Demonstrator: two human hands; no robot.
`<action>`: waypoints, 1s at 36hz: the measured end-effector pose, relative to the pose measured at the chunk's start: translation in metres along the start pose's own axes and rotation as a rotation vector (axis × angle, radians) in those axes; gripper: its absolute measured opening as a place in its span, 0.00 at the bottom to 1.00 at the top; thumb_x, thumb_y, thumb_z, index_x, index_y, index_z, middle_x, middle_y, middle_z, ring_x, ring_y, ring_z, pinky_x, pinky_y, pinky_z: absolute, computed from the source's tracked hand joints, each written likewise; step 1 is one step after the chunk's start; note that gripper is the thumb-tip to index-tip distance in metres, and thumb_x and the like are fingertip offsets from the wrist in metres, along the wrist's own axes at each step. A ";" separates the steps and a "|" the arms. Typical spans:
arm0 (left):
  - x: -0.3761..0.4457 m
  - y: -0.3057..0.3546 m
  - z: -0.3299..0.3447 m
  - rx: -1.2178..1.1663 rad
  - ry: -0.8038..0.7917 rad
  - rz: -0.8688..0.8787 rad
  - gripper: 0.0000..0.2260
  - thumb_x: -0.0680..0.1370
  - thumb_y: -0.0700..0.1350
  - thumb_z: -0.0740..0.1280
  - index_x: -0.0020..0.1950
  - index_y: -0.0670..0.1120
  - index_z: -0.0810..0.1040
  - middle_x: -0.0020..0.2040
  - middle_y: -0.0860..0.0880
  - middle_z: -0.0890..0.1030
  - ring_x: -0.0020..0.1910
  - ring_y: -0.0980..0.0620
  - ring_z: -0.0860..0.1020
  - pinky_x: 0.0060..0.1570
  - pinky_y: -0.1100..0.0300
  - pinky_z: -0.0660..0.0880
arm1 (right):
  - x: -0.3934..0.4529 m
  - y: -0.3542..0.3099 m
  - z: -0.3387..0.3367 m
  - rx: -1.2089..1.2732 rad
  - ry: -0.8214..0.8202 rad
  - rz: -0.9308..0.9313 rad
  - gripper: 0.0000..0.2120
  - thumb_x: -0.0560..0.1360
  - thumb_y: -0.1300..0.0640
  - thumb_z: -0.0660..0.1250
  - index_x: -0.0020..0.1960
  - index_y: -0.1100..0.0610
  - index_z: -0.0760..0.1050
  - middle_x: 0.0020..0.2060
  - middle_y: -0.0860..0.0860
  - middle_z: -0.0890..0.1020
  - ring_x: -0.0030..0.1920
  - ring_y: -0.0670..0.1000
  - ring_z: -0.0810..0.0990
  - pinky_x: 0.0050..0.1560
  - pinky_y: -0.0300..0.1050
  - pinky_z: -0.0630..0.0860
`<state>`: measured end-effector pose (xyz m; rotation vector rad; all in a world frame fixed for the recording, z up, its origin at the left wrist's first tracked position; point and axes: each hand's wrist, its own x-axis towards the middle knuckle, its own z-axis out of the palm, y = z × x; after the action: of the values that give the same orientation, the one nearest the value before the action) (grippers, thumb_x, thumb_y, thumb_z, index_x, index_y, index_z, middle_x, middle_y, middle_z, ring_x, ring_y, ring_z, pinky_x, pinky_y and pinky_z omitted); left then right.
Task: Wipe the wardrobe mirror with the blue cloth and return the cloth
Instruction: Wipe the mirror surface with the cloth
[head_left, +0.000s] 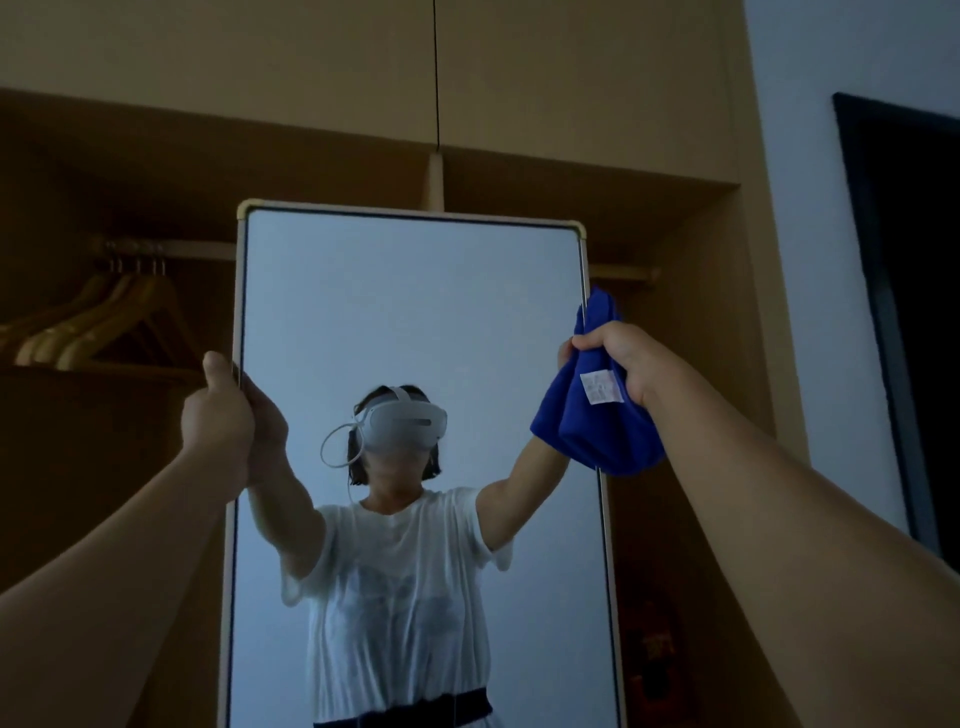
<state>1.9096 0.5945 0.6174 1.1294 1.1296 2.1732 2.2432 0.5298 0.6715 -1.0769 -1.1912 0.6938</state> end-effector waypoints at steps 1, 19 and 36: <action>0.002 -0.001 -0.001 0.020 0.031 0.008 0.27 0.82 0.58 0.48 0.68 0.38 0.69 0.62 0.37 0.75 0.64 0.41 0.71 0.62 0.52 0.64 | 0.002 -0.006 0.002 0.010 0.003 -0.011 0.08 0.73 0.63 0.65 0.34 0.60 0.74 0.40 0.55 0.79 0.45 0.56 0.76 0.57 0.52 0.75; 0.027 -0.036 0.005 0.029 0.158 0.162 0.30 0.74 0.69 0.49 0.34 0.45 0.73 0.30 0.45 0.76 0.34 0.42 0.79 0.32 0.58 0.71 | 0.041 -0.117 0.082 -1.282 0.510 -0.650 0.12 0.75 0.49 0.56 0.56 0.50 0.71 0.52 0.54 0.75 0.59 0.59 0.70 0.64 0.60 0.55; 0.000 -0.017 -0.007 0.053 0.079 0.254 0.27 0.80 0.60 0.49 0.31 0.43 0.68 0.26 0.46 0.70 0.29 0.47 0.71 0.34 0.54 0.68 | 0.052 -0.102 0.101 -1.166 0.581 -0.814 0.14 0.78 0.48 0.55 0.59 0.53 0.68 0.55 0.56 0.74 0.59 0.61 0.70 0.59 0.57 0.63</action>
<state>1.9042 0.6005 0.6012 1.2814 1.1361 2.4107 2.1496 0.5673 0.7862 -1.3910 -1.3322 -1.0256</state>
